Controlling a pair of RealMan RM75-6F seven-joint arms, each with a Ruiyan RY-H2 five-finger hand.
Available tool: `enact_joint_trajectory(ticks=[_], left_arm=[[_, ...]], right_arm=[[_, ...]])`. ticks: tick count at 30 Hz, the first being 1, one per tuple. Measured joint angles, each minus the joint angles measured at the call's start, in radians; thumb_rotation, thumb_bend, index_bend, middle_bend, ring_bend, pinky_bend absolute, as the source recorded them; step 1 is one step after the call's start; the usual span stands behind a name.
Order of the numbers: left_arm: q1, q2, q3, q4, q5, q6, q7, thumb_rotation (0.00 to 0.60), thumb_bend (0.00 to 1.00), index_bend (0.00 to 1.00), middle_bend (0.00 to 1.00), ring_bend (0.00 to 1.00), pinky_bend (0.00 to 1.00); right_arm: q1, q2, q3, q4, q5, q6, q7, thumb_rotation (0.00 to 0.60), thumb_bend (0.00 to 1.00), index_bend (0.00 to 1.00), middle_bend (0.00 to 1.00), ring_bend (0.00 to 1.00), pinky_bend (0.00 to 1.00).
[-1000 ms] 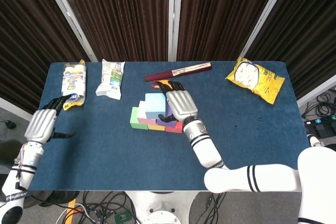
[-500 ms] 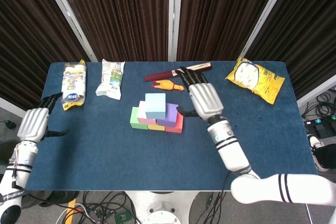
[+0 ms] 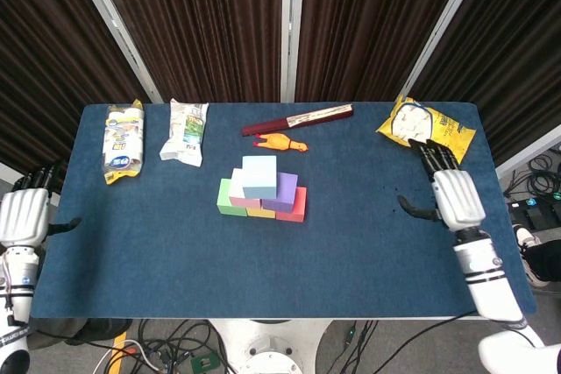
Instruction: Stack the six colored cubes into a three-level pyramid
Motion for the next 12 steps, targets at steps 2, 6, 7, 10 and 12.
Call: enact_joint_trajectory(ticks=[2, 6, 7, 10, 12], left_arm=[[0.02, 0.003, 0.019, -0.009, 0.016, 0.008, -0.007, 0.6, 0.02, 0.1, 0.11, 0.1, 0.22], [0.059, 0.014, 0.049, -0.052, 0.038, 0.032, -0.009, 0.6, 0.02, 0.1, 0.11, 0.1, 0.22], [0.069, 0.015, 0.054, -0.059, 0.043, 0.043, -0.008, 0.6, 0.02, 0.1, 0.11, 0.1, 0.22], [0.104, 0.013, 0.071, -0.086, 0.061, 0.087, -0.003, 0.6, 0.02, 0.1, 0.11, 0.1, 0.22], [0.128, 0.009, 0.082, -0.104, 0.075, 0.116, 0.002, 0.6, 0.02, 0.1, 0.11, 0.1, 0.22]], right_arm=[[-0.058, 0.01, -0.038, 0.084, -0.092, 0.027, 0.078, 0.6, 0.22, 0.0, 0.07, 0.0, 0.03], [-0.175, 0.013, -0.097, 0.218, -0.198, 0.099, 0.171, 0.6, 0.22, 0.0, 0.07, 0.0, 0.02], [-0.205, 0.01, -0.11, 0.243, -0.218, 0.121, 0.191, 0.6, 0.22, 0.0, 0.07, 0.0, 0.02], [-0.26, -0.007, -0.124, 0.276, -0.244, 0.163, 0.208, 0.6, 0.22, 0.0, 0.07, 0.0, 0.02], [-0.283, -0.019, -0.126, 0.282, -0.253, 0.179, 0.211, 0.6, 0.22, 0.0, 0.07, 0.0, 0.02]])
